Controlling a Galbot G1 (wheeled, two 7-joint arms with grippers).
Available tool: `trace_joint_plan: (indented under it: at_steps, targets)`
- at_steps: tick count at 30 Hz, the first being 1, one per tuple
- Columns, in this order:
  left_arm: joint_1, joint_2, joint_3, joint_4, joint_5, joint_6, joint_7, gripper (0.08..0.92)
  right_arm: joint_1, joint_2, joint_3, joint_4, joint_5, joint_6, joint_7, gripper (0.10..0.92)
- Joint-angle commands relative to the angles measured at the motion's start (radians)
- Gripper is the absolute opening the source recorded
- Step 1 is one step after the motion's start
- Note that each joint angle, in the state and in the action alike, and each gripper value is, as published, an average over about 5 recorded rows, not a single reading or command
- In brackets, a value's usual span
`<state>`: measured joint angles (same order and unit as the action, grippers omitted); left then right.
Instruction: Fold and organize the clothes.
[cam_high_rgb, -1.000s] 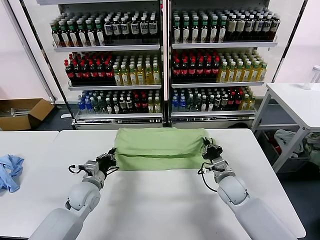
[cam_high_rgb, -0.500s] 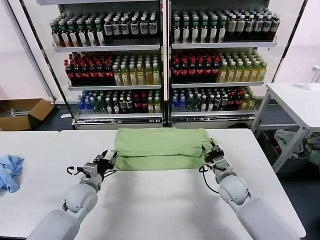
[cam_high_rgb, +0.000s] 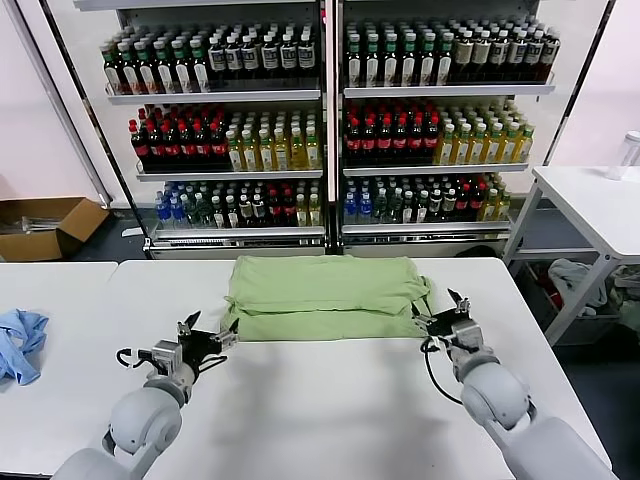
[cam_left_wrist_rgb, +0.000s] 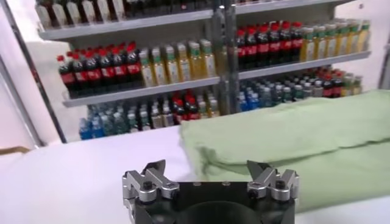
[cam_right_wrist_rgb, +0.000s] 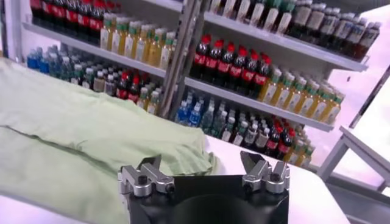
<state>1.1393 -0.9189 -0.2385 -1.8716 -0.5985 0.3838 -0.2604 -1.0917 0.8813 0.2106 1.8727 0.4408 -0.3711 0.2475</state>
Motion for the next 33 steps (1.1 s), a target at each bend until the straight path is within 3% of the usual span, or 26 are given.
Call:
trace_joint_plan:
  at_steps: [1, 14, 23, 29, 33]
  targets:
    - [0.102, -0.017, -0.018, -0.091, -0.043, 0.029, 0.01, 0.822, -0.152, -0.032, 0.084, 0.075, 0.027, 0.094, -0.014, 0.823]
    - [-0.002, -0.04, -0.033, 0.049, -0.101, 0.049, 0.025, 0.823, -0.098, 0.009, 0.036, -0.014, 0.124, 0.091, -0.012, 0.82]
    - [-0.048, -0.06, -0.018, 0.122, -0.111, 0.048, 0.032, 0.823, -0.053, 0.046, 0.005, -0.069, 0.176, 0.083, -0.018, 0.741]
    - [-0.06, -0.067, -0.008, 0.149, -0.111, 0.047, 0.034, 0.817, -0.022, 0.073, -0.02, -0.097, 0.165, 0.085, -0.028, 0.597]
    - [-0.064, -0.072, -0.008, 0.175, -0.111, 0.045, 0.041, 0.758, -0.01, 0.079, -0.032, -0.112, 0.161, 0.085, -0.03, 0.484]
